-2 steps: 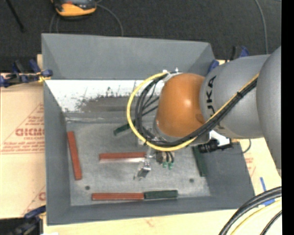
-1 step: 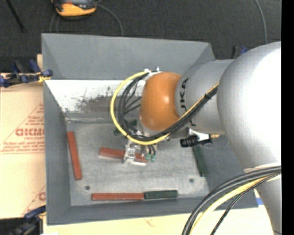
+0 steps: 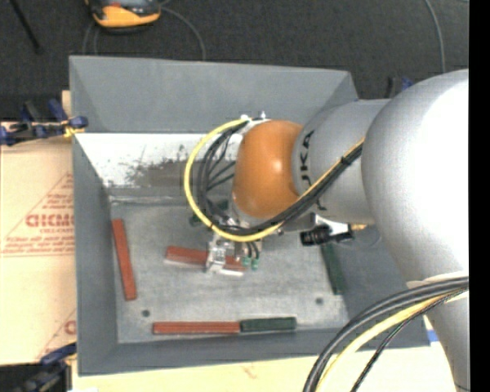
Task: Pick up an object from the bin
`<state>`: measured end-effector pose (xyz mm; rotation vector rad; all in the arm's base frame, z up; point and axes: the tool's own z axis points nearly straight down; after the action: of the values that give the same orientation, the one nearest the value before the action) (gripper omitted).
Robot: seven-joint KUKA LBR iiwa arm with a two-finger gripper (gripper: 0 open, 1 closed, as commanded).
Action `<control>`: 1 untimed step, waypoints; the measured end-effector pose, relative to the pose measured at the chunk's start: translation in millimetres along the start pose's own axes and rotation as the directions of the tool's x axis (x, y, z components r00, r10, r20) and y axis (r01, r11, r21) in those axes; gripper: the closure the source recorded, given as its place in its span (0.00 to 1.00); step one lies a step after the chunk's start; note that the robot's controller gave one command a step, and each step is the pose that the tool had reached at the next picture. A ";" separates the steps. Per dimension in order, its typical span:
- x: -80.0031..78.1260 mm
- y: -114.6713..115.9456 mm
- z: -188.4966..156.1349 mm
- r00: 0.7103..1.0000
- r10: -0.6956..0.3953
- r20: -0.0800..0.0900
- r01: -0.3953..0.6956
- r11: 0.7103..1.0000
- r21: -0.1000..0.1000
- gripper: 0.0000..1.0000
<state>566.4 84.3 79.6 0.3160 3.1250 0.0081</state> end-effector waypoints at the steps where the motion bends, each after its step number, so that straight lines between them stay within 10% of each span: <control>1: -2.1 -4.4 -34.0 1.000 0.006 -0.002 -0.006 1.000 0.005 1.00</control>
Offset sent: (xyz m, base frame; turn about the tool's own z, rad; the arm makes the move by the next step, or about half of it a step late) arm -0.0129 -0.0088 0.1401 0.0491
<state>567.5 79.4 113.5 0.3254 3.1267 0.0007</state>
